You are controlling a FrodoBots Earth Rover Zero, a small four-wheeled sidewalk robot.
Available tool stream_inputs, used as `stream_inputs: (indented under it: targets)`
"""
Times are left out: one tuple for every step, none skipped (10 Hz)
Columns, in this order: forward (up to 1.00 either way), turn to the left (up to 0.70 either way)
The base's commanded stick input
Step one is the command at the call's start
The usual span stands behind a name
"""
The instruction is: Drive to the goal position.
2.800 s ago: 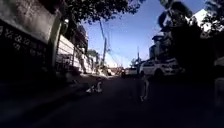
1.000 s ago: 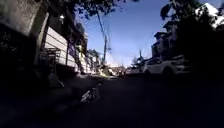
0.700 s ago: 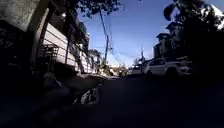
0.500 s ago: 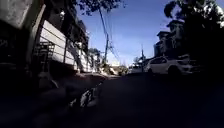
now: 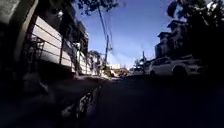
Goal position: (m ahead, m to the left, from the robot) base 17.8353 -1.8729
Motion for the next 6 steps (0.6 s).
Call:
stream_inputs:
  targets:
    - [1.00,0.00]
    - [1.00,0.00]
    - [1.00,0.00]
    - [1.00,0.00]
    - [1.00,0.00]
    - [1.00,0.00]
